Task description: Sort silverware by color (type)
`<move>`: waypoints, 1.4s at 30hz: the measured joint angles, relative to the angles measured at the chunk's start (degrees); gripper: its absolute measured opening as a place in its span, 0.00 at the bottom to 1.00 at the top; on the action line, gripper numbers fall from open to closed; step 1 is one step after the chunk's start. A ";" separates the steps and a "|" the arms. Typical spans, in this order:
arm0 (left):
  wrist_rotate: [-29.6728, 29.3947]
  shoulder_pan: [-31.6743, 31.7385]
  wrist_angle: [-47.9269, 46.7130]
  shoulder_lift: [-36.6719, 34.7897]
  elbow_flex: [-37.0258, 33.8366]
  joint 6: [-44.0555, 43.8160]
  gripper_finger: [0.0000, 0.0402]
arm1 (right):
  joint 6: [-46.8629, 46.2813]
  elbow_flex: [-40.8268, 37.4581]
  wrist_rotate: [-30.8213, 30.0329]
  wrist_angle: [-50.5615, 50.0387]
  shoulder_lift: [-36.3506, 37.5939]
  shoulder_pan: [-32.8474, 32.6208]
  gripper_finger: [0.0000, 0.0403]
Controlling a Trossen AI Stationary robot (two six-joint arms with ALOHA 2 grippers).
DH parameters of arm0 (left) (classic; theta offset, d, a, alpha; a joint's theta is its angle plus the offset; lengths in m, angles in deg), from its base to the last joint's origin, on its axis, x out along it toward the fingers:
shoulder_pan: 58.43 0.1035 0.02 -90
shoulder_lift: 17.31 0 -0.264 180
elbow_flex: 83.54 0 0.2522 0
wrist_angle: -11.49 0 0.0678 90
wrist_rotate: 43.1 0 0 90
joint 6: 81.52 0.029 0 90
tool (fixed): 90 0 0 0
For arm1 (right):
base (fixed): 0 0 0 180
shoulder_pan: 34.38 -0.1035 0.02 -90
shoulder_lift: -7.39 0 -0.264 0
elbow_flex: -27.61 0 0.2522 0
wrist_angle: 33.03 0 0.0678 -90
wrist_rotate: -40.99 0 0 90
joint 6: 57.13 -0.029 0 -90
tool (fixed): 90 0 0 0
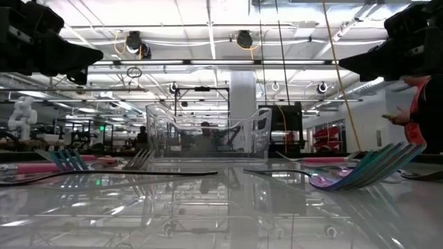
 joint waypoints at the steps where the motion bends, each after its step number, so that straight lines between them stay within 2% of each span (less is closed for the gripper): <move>1: 0.01 -0.01 0.00 0.01 0.02 0.00 0.00 | 1.73 -0.02 -0.49 0.00 -0.01 0.02 0.01; 7: 0.00 -0.01 0.00 0.01 0.02 0.00 0.00 | 11.34 -0.02 -2.98 0.24 0.00 0.11 0.01; 42: 0.01 -0.01 0.00 -0.01 0.02 0.00 0.00 | 11.22 -0.02 -2.87 2.78 -0.02 0.11 0.01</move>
